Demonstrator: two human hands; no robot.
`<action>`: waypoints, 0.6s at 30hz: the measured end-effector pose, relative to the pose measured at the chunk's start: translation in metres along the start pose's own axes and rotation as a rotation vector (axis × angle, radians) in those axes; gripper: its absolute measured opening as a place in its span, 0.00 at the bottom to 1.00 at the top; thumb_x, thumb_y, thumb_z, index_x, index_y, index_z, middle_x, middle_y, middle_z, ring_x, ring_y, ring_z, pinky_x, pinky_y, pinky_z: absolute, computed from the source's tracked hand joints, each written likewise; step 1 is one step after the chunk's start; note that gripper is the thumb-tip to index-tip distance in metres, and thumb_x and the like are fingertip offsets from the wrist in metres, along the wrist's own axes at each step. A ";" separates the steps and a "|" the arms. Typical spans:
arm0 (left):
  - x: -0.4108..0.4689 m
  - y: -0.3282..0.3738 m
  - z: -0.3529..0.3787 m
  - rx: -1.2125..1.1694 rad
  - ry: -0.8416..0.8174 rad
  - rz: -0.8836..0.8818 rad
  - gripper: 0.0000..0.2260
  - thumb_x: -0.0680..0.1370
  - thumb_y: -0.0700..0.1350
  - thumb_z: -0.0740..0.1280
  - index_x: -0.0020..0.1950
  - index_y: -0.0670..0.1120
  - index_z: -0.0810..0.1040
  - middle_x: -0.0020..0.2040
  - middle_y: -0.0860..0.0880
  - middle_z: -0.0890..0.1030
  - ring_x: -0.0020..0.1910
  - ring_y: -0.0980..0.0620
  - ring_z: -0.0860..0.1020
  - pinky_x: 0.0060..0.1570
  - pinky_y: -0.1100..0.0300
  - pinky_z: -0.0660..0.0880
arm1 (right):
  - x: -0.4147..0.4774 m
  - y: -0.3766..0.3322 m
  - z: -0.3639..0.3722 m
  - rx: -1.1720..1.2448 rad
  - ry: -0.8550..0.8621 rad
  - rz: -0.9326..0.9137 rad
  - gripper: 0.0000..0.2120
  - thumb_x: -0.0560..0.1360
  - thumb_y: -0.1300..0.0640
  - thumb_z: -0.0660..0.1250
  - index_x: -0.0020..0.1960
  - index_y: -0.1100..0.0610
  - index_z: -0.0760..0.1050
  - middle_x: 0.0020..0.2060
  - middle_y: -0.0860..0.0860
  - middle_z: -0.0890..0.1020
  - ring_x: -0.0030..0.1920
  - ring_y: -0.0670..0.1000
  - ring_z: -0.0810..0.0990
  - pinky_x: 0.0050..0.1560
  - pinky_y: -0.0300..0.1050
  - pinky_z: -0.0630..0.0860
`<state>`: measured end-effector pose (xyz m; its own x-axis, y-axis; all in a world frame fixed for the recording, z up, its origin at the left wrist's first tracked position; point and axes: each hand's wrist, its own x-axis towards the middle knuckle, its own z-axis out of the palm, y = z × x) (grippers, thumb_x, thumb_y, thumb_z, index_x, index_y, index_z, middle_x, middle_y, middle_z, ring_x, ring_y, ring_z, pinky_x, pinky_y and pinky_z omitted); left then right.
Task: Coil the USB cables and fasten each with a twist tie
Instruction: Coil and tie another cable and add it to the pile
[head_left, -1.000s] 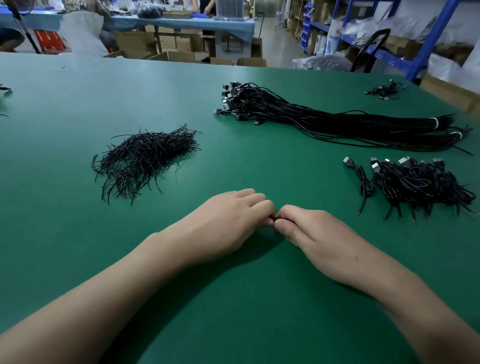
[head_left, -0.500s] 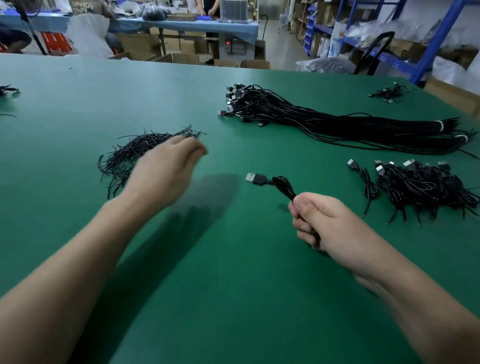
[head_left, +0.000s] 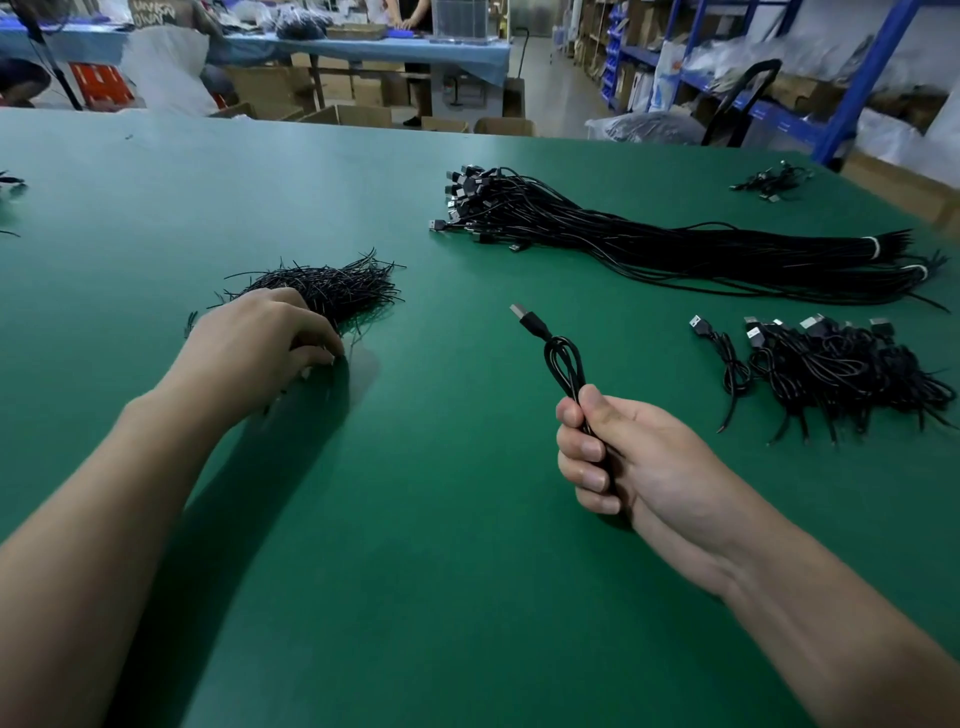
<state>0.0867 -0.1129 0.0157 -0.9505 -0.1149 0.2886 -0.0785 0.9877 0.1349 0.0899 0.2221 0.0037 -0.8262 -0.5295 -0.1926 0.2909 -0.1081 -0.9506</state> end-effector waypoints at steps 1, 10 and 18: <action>0.000 -0.001 0.000 -0.011 0.002 0.018 0.06 0.77 0.48 0.74 0.45 0.60 0.84 0.48 0.56 0.78 0.51 0.53 0.73 0.41 0.55 0.71 | 0.000 0.000 0.000 0.001 -0.004 0.000 0.14 0.84 0.48 0.57 0.45 0.55 0.69 0.31 0.46 0.66 0.28 0.45 0.64 0.26 0.36 0.61; 0.002 0.000 0.015 0.088 0.009 0.180 0.03 0.79 0.45 0.71 0.50 0.47 0.83 0.54 0.46 0.77 0.54 0.41 0.71 0.54 0.46 0.72 | 0.001 0.003 0.002 0.013 -0.015 -0.022 0.14 0.84 0.48 0.56 0.44 0.55 0.69 0.31 0.47 0.66 0.28 0.45 0.64 0.27 0.37 0.61; -0.010 0.097 0.016 -0.778 0.039 0.000 0.05 0.80 0.38 0.68 0.47 0.47 0.80 0.36 0.53 0.81 0.33 0.56 0.80 0.39 0.65 0.75 | 0.000 0.003 0.005 -0.140 0.008 -0.157 0.16 0.85 0.48 0.54 0.46 0.57 0.68 0.31 0.47 0.66 0.24 0.47 0.64 0.29 0.37 0.64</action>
<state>0.0842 -0.0145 0.0111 -0.9381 -0.1332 0.3198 0.1686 0.6309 0.7573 0.0933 0.2171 0.0021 -0.8599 -0.5088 -0.0412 0.0892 -0.0703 -0.9935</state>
